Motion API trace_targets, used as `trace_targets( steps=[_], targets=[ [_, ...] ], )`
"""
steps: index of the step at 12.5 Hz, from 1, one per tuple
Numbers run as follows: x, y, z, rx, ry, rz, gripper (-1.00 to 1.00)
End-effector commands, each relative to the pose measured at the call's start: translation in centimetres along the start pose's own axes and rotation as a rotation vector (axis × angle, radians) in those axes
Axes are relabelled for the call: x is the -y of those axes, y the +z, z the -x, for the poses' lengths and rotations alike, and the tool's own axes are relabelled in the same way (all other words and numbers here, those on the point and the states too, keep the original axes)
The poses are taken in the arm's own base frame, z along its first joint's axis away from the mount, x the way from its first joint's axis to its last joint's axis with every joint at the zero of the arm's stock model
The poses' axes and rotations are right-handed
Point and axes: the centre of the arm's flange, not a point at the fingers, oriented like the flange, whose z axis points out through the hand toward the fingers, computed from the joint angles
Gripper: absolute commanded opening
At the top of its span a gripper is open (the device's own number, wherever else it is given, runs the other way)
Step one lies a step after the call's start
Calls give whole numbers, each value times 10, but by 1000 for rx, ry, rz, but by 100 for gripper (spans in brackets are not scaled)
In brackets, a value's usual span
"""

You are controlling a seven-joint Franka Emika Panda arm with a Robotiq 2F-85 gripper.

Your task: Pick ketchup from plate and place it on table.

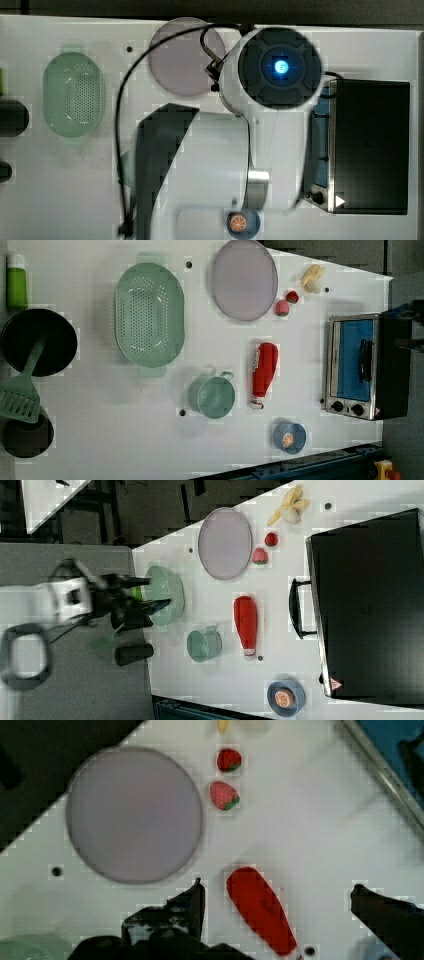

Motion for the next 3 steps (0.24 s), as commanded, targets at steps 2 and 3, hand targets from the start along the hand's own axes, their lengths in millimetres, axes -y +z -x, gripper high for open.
trace_targets(
  steps=[2,3],
  targets=[
    [-2,-33,18,101,93,88,100],
    [-4,-38,17,104,97,90,100]
  ],
)
